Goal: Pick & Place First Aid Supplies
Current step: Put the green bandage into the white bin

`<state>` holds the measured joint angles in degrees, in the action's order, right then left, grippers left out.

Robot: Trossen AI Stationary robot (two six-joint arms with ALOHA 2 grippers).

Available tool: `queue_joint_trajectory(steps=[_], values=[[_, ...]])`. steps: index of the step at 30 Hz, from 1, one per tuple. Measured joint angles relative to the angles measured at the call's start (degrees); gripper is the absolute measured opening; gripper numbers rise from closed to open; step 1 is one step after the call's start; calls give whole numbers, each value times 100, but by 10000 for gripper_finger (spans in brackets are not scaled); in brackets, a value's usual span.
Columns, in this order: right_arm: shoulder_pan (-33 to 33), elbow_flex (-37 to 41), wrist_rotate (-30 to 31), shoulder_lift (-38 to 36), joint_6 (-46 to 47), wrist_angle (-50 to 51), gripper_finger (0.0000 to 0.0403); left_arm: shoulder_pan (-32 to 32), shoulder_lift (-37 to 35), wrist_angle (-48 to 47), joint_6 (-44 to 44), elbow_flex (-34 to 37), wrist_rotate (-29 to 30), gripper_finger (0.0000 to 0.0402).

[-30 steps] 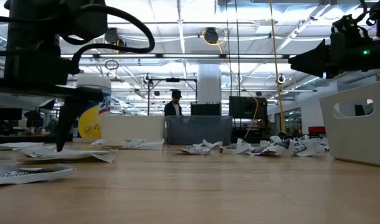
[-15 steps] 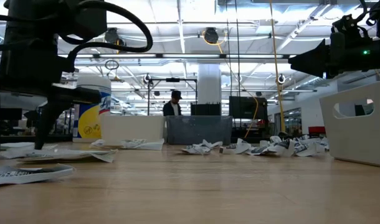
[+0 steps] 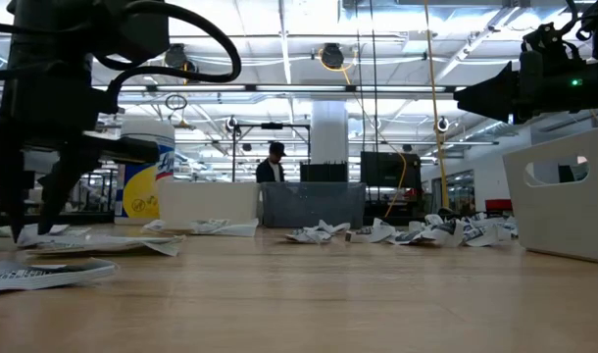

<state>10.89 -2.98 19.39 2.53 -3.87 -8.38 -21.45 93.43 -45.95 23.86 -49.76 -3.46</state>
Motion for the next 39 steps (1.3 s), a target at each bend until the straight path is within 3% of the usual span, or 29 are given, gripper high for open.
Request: queue_joint_trajectory(steps=[8,19,39], values=[[-1,2,1,1,0,0,279,0,0,0,4,0,-2,5],[-2,2,0,0,1,0,279,137,-21,-281,84,-103,3,3],[-2,1,1,2,1,0,279,1272,-398,-3208,-1555,-2550,201,0]])
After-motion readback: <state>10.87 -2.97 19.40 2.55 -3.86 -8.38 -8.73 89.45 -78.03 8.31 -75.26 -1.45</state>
